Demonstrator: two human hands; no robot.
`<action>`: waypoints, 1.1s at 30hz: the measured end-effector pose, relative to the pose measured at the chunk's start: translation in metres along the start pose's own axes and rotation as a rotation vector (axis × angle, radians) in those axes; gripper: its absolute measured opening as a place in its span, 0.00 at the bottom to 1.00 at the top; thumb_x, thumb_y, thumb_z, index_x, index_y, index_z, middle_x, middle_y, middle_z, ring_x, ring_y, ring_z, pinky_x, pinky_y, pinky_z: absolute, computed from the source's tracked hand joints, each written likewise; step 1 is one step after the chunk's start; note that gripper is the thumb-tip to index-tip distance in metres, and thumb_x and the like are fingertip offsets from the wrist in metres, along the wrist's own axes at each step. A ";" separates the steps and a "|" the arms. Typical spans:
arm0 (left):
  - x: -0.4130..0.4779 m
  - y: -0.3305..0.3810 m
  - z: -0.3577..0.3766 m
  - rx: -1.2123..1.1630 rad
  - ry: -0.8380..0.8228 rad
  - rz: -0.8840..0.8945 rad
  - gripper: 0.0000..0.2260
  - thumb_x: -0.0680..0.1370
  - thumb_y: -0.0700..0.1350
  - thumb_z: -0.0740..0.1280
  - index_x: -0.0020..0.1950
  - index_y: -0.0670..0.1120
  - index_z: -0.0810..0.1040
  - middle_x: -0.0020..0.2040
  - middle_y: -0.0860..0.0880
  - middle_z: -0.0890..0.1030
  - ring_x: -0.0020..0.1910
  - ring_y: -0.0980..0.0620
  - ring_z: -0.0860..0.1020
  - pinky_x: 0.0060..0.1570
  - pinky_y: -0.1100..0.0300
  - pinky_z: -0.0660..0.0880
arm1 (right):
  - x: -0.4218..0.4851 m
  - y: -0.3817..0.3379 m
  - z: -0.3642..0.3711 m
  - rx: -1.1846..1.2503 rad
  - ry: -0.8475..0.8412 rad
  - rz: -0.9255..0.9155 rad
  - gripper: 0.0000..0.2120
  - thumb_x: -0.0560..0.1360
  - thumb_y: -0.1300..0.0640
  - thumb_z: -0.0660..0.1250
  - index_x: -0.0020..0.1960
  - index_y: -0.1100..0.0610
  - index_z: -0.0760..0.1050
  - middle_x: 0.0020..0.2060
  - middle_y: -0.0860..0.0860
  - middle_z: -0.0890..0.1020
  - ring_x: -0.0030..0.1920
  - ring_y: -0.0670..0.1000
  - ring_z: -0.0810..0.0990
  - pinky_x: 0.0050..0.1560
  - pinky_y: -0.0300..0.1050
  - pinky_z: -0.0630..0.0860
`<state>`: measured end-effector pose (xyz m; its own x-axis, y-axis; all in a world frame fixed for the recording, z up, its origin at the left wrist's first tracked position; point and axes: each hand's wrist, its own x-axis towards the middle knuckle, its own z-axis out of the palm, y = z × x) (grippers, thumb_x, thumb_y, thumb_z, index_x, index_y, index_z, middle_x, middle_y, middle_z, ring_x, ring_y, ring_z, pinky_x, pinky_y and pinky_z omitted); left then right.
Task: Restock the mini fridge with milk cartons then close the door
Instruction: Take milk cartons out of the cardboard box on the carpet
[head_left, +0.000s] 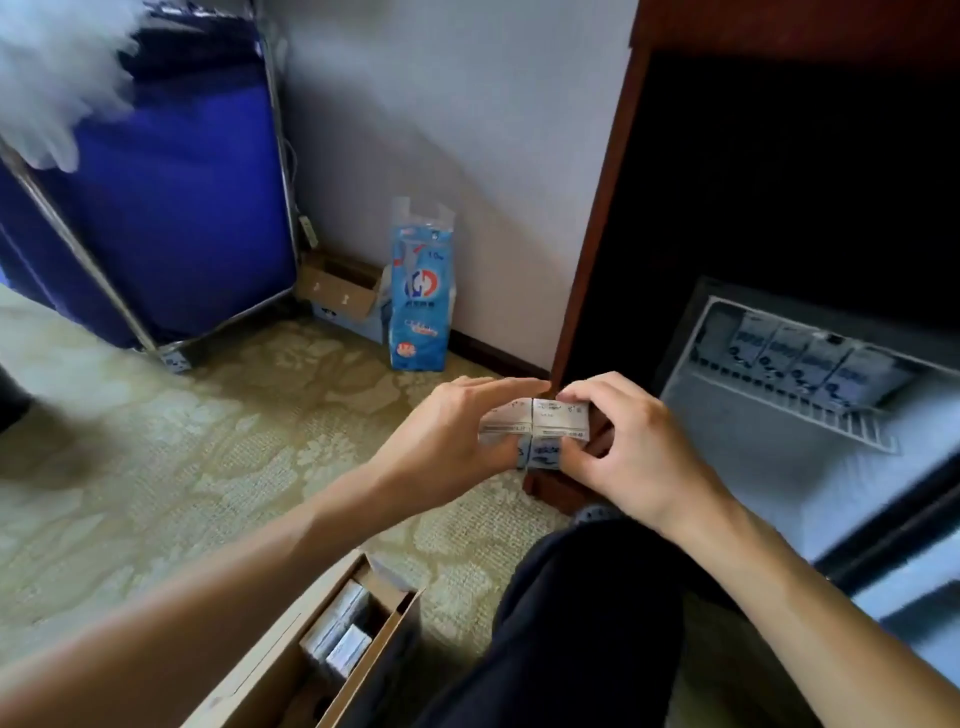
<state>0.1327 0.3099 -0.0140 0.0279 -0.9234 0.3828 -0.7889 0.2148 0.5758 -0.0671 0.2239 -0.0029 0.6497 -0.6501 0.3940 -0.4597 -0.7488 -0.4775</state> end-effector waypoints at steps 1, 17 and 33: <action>0.011 0.005 0.008 -0.006 -0.008 0.022 0.23 0.74 0.50 0.74 0.69 0.57 0.76 0.61 0.58 0.81 0.59 0.60 0.78 0.56 0.55 0.78 | -0.002 0.008 -0.009 -0.010 0.007 0.013 0.15 0.71 0.57 0.74 0.57 0.50 0.79 0.51 0.41 0.77 0.50 0.42 0.77 0.48 0.38 0.76; 0.151 0.031 0.196 -0.084 -0.290 0.118 0.20 0.73 0.44 0.72 0.66 0.52 0.80 0.57 0.55 0.83 0.53 0.58 0.79 0.55 0.57 0.78 | -0.037 0.204 -0.060 -0.084 -0.028 0.336 0.17 0.70 0.58 0.74 0.58 0.51 0.80 0.51 0.44 0.78 0.48 0.46 0.78 0.52 0.47 0.77; 0.247 -0.031 0.397 -0.101 -0.449 -0.048 0.18 0.71 0.39 0.70 0.58 0.51 0.73 0.49 0.49 0.81 0.41 0.50 0.80 0.41 0.54 0.81 | -0.025 0.407 0.005 -0.183 -0.129 0.568 0.17 0.69 0.57 0.75 0.57 0.55 0.80 0.49 0.47 0.79 0.48 0.50 0.78 0.51 0.48 0.78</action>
<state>-0.0795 -0.0509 -0.2245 -0.2233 -0.9746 0.0158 -0.7289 0.1777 0.6612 -0.2671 -0.0638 -0.2108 0.3354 -0.9420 0.0134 -0.8450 -0.3071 -0.4378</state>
